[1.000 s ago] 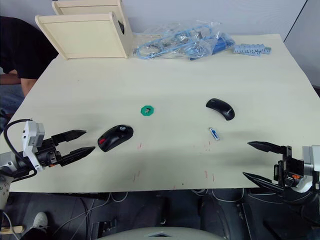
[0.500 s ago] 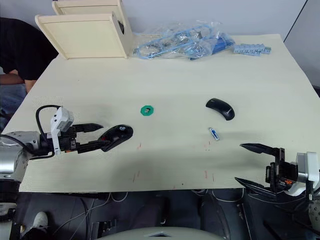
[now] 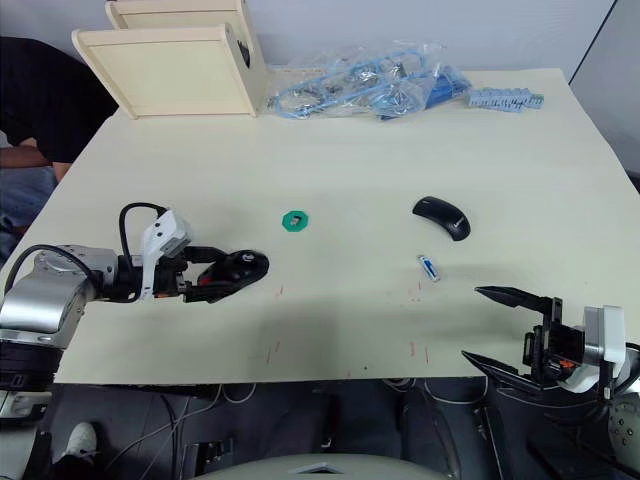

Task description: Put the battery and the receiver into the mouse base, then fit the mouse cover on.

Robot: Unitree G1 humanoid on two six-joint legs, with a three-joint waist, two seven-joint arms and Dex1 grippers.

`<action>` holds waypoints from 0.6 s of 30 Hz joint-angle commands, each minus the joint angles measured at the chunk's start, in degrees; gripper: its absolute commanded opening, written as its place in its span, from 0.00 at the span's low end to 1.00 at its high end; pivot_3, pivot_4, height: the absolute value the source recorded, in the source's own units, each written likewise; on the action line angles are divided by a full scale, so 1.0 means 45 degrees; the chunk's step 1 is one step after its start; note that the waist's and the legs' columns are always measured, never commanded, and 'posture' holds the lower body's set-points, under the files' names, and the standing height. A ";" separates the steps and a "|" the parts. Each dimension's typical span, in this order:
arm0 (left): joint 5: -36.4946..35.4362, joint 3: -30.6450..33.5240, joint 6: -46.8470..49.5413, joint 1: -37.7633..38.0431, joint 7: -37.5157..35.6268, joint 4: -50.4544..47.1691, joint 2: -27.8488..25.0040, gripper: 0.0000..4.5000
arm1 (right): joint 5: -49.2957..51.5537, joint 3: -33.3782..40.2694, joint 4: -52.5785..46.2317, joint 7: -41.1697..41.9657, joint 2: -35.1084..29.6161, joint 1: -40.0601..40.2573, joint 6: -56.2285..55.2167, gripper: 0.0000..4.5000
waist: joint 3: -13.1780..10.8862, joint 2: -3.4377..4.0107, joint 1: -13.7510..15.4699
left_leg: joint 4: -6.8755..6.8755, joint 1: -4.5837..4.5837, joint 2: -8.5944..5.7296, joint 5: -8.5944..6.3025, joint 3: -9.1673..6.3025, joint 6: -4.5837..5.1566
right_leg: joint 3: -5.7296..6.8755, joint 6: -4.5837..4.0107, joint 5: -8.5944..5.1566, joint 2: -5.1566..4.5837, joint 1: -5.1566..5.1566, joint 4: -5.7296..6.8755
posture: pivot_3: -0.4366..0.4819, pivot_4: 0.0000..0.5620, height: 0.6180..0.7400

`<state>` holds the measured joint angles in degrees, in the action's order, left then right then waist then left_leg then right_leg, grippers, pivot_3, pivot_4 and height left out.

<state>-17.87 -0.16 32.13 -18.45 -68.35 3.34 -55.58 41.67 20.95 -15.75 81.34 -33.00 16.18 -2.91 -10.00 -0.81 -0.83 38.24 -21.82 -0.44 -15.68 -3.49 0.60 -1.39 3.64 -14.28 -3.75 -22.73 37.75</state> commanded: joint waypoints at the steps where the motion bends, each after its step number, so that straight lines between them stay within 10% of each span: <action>1: 0.0382 -0.0166 -0.0064 -0.0394 0.0287 -0.0109 -0.0018 0.98 | 0.0109 0.0129 -0.0416 -0.0077 -0.0061 0.0161 -0.0250 1.00 | 0.0000 -0.0001 0.0009 | 0.0000 -0.0001 -0.0001 0.0000 -0.0002 0.0000 | 0.0001 0.0000 0.0000 0.0001 0.0000 0.0000 | 0.48 0.27 1.00; 17: 0.1348 -0.0763 -0.2041 -0.0274 0.0132 0.1173 0.0312 0.98 | 0.0056 0.0132 -0.0512 -0.0322 -0.0054 0.0441 -0.0410 1.00 | 0.0001 0.0001 0.0015 | 0.0004 0.0001 0.0000 0.0000 0.0002 0.0000 | -0.0002 0.0000 0.0000 0.0002 0.0000 0.0002 | 0.48 0.27 1.00; 18: 0.1345 -0.0774 -0.2091 -0.0274 0.0073 0.1230 0.0330 0.87 | 0.0063 0.0134 -0.0518 -0.0332 -0.0067 0.0462 -0.0425 1.00 | 0.0001 0.0001 0.0017 | 0.0005 0.0002 0.0000 0.0000 0.0002 0.0000 | -0.0003 0.0000 0.0000 0.0002 0.0001 0.0004 | 0.48 0.27 1.00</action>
<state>-12.39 -3.33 23.19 -19.66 -67.38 8.12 -54.25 41.42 20.94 -16.03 79.96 -33.00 17.91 -3.94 -10.00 -0.80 -0.75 38.26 -21.81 -0.44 -15.68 -3.48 0.60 -1.40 3.64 -14.28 -3.74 -22.72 37.77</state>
